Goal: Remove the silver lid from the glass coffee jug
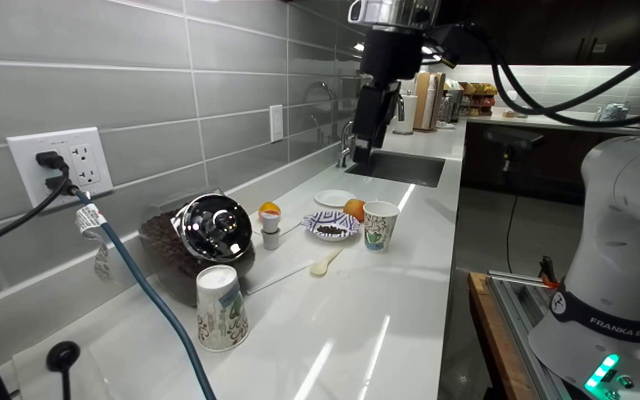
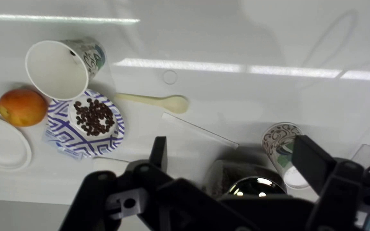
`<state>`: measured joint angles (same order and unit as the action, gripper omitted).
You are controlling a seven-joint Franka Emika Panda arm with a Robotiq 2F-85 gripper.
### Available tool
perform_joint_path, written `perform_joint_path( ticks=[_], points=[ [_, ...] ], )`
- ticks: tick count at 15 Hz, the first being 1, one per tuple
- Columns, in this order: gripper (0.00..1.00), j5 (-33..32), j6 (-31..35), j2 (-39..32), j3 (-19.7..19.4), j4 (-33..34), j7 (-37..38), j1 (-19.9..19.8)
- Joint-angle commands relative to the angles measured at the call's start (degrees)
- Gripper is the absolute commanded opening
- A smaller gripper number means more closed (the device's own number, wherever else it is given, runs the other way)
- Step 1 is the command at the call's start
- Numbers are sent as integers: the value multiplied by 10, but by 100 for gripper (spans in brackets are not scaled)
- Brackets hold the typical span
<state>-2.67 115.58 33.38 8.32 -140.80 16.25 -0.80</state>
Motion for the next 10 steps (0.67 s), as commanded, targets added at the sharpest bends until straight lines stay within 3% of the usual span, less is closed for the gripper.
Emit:
perform_joint_path(
  ticks=[1, 10],
  points=[
    [100, -18, 83, -40, 14, 10, 4, 6],
    [100, -39, 231, -154, 29, 36, 21, 2]
  ],
)
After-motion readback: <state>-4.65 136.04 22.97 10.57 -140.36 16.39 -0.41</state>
